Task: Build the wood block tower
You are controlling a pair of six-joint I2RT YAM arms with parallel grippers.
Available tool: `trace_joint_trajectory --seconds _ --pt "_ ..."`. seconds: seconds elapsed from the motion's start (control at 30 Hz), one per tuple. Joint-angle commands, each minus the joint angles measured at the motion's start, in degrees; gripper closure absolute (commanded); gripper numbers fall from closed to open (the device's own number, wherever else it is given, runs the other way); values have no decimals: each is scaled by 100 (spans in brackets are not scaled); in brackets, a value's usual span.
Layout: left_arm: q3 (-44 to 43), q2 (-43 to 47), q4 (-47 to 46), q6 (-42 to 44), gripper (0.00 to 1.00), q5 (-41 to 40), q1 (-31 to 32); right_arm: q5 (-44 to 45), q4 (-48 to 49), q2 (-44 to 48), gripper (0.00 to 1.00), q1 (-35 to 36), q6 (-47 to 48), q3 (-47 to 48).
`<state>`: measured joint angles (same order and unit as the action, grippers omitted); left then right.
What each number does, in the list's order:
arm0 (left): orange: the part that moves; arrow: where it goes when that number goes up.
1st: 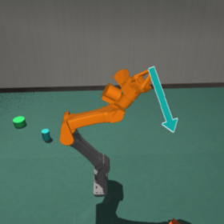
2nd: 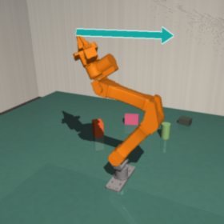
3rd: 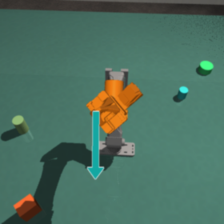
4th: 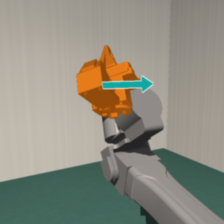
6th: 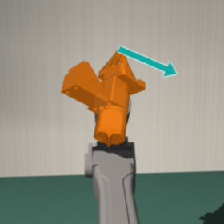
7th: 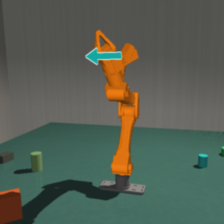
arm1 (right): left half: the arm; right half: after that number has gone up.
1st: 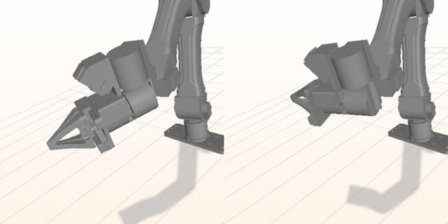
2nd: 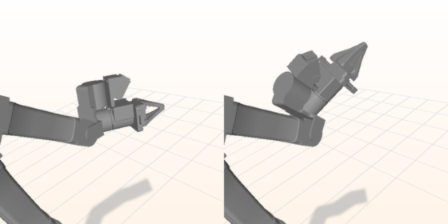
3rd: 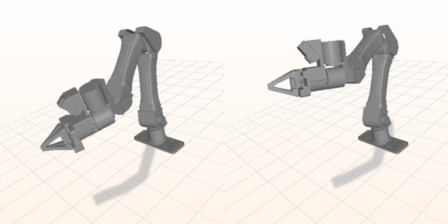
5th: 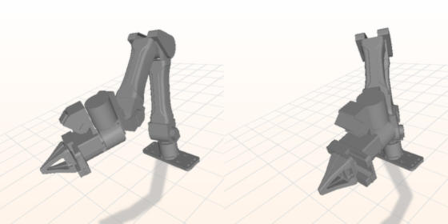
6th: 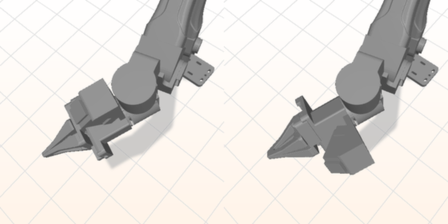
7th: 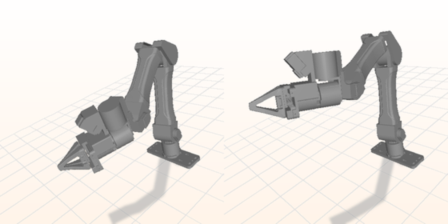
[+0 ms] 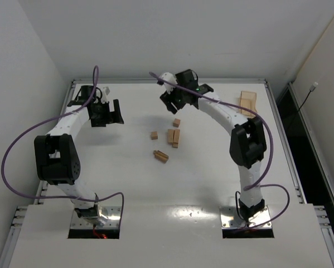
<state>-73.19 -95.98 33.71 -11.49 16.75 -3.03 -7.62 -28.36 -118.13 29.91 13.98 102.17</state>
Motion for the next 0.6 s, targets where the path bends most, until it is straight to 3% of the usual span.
trace_joint_trajectory --seconds 0.0,0.13,0.57 --pt "-143 71 -155 5 3 74 30 7 7 -560 44 -310 307 557" --pt "-248 18 -102 6 3 74 30 -476 -615 -1175 51 -513 780 1294" --pt "-363 -201 -102 6 3 126 30 -1663 -2112 -1925 47 -908 1837 2202"
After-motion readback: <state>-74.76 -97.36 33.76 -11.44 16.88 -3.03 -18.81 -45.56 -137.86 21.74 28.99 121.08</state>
